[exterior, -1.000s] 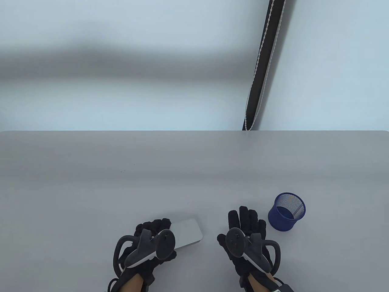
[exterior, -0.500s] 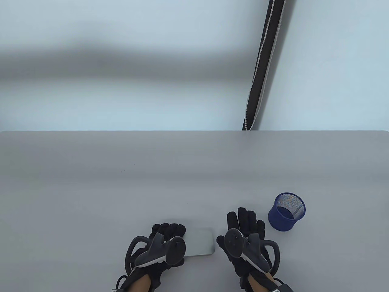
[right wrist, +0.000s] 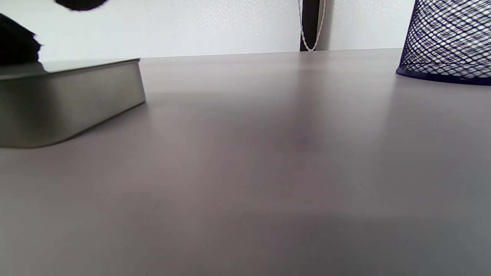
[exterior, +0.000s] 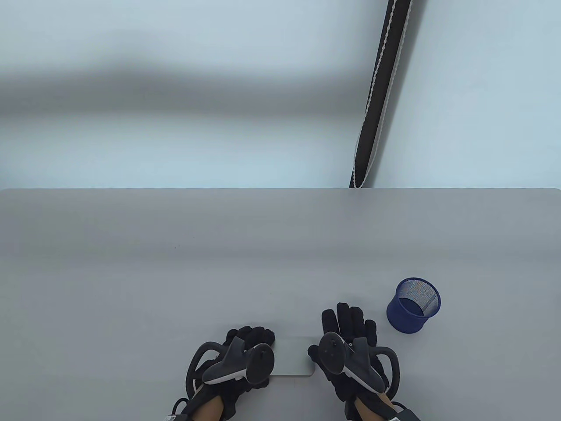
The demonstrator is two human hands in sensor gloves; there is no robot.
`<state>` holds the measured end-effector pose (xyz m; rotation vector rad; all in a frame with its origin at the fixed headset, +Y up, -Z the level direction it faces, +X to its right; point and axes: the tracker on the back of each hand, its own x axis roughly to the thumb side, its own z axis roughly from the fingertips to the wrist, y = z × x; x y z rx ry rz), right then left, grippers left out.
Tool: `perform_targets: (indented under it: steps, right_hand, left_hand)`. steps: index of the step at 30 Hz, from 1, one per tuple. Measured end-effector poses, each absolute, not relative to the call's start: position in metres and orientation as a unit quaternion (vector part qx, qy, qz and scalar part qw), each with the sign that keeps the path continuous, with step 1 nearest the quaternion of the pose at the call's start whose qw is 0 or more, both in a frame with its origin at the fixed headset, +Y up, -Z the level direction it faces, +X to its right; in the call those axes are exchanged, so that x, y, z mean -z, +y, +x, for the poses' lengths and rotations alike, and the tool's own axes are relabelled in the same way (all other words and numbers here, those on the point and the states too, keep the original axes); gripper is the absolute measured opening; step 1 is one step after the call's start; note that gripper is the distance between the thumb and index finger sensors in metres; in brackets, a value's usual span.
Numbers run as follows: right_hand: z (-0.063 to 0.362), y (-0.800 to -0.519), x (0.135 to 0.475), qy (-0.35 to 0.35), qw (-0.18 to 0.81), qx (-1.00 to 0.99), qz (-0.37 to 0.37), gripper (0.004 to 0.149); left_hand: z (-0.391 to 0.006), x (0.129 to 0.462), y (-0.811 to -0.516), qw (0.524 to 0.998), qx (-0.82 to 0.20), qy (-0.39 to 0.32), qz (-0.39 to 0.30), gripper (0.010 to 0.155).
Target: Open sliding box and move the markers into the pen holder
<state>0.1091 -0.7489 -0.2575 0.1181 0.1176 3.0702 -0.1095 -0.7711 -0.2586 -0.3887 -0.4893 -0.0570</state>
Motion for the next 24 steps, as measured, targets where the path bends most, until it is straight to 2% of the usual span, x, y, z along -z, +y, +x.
perform_targets:
  steps: [8,16,20,24]
  right_hand:
    - [0.105,-0.754,0.258,0.077,0.053,-0.993,0.073,0.085]
    - [0.093,-0.768,0.258,0.178,0.085,-0.97,0.143,0.098]
    - [0.086,-0.773,0.258,0.183,0.081,-0.966,0.166,0.094]
    - [0.078,-0.775,0.257,0.164,0.083,-0.967,0.176,0.082]
  left_hand:
    - [-0.109,0.258,-0.77,0.952,0.031,-0.238,-0.189,0.07]
    - [-0.109,0.259,-0.77,0.954,0.028,-0.233,-0.187,0.07]
    - [-0.109,0.259,-0.771,0.955,0.024,-0.231,-0.187,0.07]
    - [-0.109,0.26,-0.771,0.955,0.016,-0.229,-0.186,0.069]
